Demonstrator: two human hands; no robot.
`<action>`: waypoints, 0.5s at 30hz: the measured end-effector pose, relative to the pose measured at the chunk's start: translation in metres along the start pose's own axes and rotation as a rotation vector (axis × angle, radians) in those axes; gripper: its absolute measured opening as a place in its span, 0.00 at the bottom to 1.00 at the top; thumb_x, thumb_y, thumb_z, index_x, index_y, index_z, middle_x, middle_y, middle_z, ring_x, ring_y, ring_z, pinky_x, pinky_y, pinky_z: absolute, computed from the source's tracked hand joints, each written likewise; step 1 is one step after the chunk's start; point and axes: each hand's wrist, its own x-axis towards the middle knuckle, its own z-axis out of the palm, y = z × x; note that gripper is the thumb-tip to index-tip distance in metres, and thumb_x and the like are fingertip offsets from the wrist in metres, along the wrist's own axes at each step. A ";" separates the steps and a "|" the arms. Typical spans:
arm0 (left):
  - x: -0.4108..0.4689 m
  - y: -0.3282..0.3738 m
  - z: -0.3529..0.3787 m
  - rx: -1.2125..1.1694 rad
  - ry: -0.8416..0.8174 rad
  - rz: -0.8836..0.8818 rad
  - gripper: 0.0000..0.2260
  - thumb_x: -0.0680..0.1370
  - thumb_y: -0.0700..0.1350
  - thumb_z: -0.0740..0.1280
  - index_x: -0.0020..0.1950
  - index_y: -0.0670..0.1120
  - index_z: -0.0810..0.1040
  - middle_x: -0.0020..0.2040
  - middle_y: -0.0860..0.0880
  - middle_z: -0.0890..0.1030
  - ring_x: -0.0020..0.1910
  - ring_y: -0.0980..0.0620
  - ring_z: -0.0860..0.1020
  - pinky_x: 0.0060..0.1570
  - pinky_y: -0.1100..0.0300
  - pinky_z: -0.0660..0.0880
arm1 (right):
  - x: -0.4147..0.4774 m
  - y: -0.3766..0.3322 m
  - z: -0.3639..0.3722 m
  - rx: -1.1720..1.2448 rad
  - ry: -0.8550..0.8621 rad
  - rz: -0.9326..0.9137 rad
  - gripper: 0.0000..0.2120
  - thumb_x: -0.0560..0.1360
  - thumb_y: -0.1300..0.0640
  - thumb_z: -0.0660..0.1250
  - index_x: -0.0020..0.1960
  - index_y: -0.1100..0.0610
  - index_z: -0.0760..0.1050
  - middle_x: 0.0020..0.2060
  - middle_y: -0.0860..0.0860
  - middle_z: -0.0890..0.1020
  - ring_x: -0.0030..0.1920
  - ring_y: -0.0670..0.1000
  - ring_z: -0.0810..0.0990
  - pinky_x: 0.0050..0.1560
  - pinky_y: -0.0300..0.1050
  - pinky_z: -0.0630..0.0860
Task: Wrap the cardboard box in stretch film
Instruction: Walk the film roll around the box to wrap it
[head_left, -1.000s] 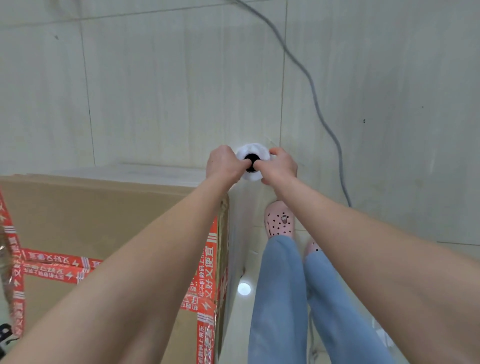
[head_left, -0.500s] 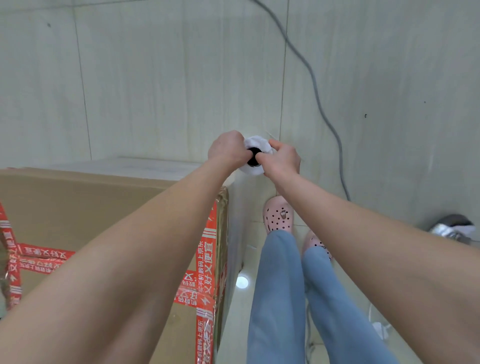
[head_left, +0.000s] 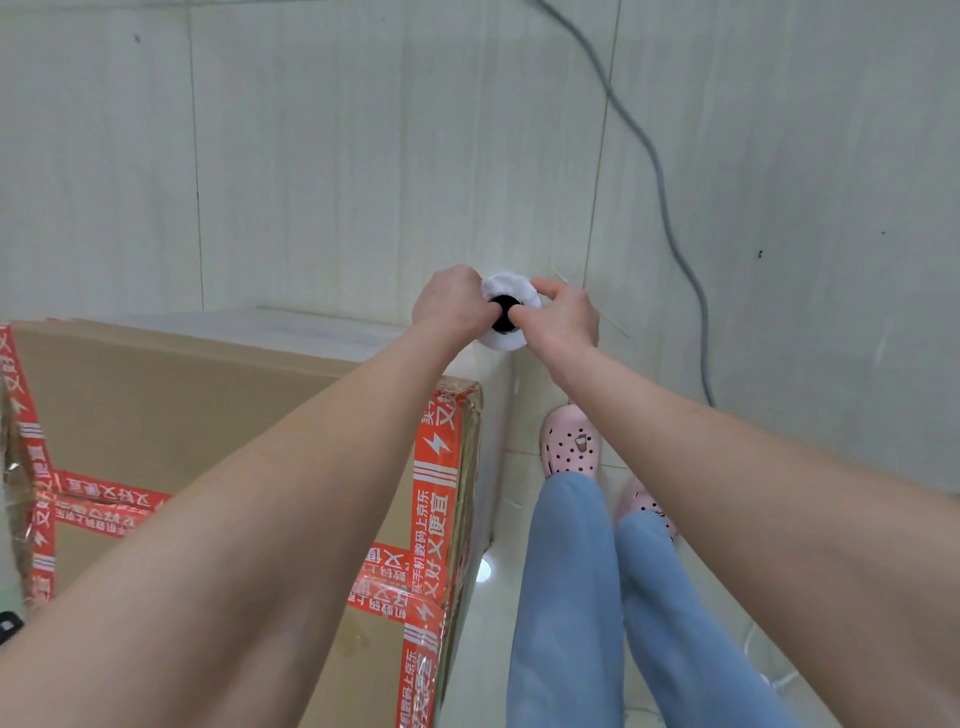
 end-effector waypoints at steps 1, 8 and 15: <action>0.001 -0.003 -0.001 0.004 0.009 -0.009 0.06 0.71 0.42 0.64 0.35 0.43 0.72 0.34 0.45 0.76 0.38 0.42 0.78 0.33 0.57 0.71 | 0.000 -0.002 0.002 -0.026 0.005 -0.003 0.24 0.69 0.57 0.67 0.64 0.48 0.75 0.58 0.49 0.80 0.56 0.53 0.78 0.56 0.46 0.76; 0.009 -0.005 -0.012 0.107 0.163 0.164 0.19 0.74 0.42 0.64 0.65 0.51 0.76 0.59 0.48 0.80 0.59 0.46 0.76 0.50 0.55 0.75 | 0.009 -0.025 0.010 -0.176 -0.018 -0.130 0.25 0.70 0.55 0.69 0.65 0.48 0.69 0.59 0.48 0.77 0.59 0.52 0.76 0.52 0.40 0.69; 0.018 0.002 -0.019 0.044 0.181 0.123 0.07 0.71 0.40 0.64 0.47 0.42 0.78 0.43 0.44 0.79 0.45 0.42 0.78 0.35 0.57 0.69 | 0.013 -0.025 0.012 -0.057 0.004 0.010 0.27 0.70 0.56 0.69 0.68 0.51 0.69 0.61 0.52 0.76 0.56 0.54 0.78 0.57 0.48 0.75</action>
